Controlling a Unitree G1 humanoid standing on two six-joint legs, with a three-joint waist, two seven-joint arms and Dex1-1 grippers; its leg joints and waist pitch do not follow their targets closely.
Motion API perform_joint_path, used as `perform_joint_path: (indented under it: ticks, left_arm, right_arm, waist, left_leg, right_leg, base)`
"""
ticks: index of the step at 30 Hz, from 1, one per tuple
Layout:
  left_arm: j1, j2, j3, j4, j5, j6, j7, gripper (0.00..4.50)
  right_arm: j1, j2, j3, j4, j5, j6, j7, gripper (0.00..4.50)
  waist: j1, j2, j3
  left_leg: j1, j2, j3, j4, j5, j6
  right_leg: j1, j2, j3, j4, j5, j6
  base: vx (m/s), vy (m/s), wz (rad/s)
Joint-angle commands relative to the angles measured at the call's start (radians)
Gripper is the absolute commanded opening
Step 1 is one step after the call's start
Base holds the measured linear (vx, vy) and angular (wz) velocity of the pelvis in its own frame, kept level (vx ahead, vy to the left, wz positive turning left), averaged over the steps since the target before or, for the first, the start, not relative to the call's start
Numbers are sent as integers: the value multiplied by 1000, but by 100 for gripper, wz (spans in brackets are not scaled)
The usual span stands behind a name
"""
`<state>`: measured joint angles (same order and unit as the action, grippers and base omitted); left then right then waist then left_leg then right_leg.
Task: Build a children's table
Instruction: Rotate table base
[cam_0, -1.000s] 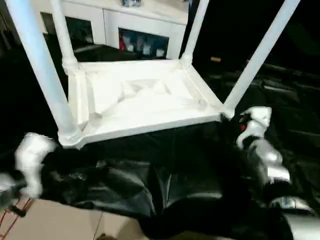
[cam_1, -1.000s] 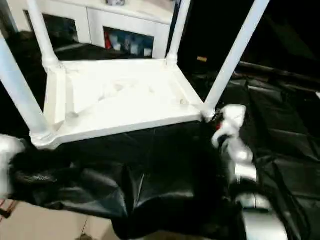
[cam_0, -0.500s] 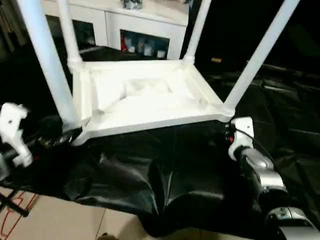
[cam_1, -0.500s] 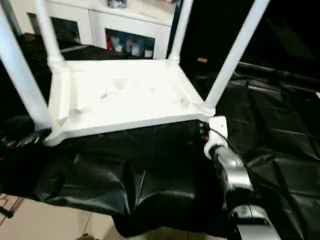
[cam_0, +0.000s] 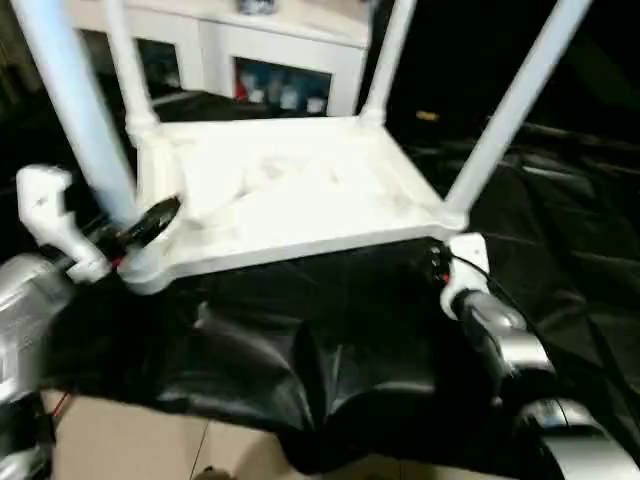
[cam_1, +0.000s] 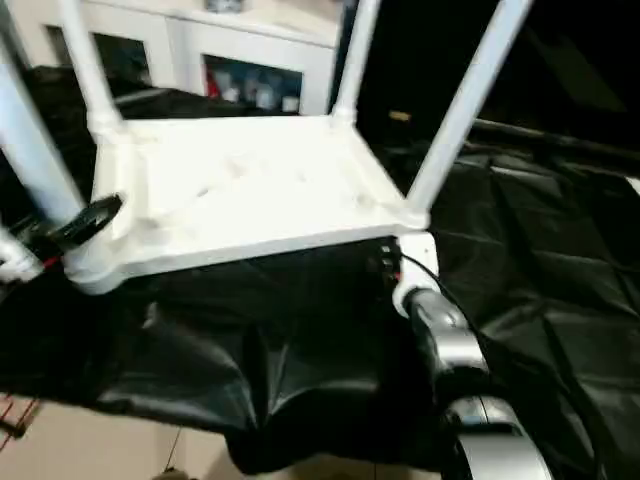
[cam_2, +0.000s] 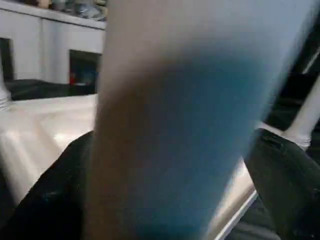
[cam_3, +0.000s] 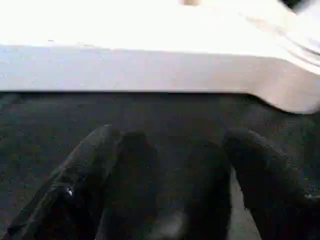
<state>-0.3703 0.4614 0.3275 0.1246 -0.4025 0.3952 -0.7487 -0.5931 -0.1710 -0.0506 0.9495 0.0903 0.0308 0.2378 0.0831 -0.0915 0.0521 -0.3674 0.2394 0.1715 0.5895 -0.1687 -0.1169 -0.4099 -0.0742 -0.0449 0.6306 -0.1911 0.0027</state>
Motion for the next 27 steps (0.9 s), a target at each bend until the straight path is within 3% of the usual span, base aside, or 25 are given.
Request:
perform_joint_path:
  ticks: [1, 7, 9, 14, 15, 19, 23, 24, 27]
  left_arm:
    - [-27, -18, -57, 11, -5, 2, -41, 449]
    - [-34, -22, -125, -62, -130, 127, -196, 449]
    - [-4, 4, -172, -150, -224, 236, -277, 449]
    - [23, 19, -239, -266, -329, 347, -347, 449]
    - [28, 12, -268, -314, -372, 396, -359, 449]
    - [22, -32, -333, -398, -467, 487, -362, 449]
    - [1, -90, -378, -406, -502, 508, -355, 449]
    - [-2, -94, -381, -404, -500, 507, -355, 449]
    - [-32, -136, -397, -374, -467, 485, -332, 449]
  right_arm:
    - [-11, -9, 2, 24, -15, 8, -7, 374]
    - [-53, 1, 11, 79, -33, 5, -9, 374]
    - [-77, 2, 11, 118, -38, -5, -11, 374]
    - [-99, 5, 14, 154, -45, -13, -3, 374]
    - [-109, 10, 19, 166, -51, -23, 5, 374]
    - [-134, 32, 29, 177, -55, -36, 34, 374]
    - [-154, 54, 40, 190, -61, -48, 54, 374]
    - [-155, 56, 41, 190, -61, -49, 56, 374]
    - [-164, 70, 42, 199, -67, -53, 66, 374]
  waist:
    - [-3, 21, -64]
    - [1, 24, -65]
    - [0, 18, -67]
    - [-2, 14, -67]
    - [-3, 10, -66]
    - [-18, 11, -63]
    - [-34, 4, -65]
    - [-38, -1, -67]
    - [-43, -3, -66]
  left_leg:
    - [18, -16, 21, -67, -215, -30]
    - [18, -17, 21, -68, -221, -53]
    - [14, -17, 21, -67, -209, -53]
    - [11, -19, 24, -64, -166, -42]
    - [10, -19, 25, -65, -167, -41]
    - [6, -19, 22, -67, -212, -61]
    - [2, -19, 22, -63, -212, -54]
    - [-2, -20, 22, -62, -192, -50]
    - [-6, -21, 22, -60, -175, -42]
  right_leg:
    - [42, -33, 30, -61, -113, -173]
    - [42, -32, 29, -56, -106, -177]
    - [46, -33, 29, -52, -89, -182]
    - [48, -30, 29, -48, -52, -187]
    - [48, -29, 30, -49, -55, -186]
    - [49, -30, 29, -55, -132, -169]
    - [49, -30, 31, -58, -152, -164]
    - [53, -29, 31, -55, -131, -164]
    - [53, -29, 33, -56, -127, -157]
  base:
    - [0, 0, 0]
    - [0, 0, 0]
    - [0, 0, 0]
    - [0, 0, 0]
    - [0, 0, 0]
    - [0, 0, 0]
    - [0, 0, 0]
    - [0, 0, 0]
    - [0, 0, 0]
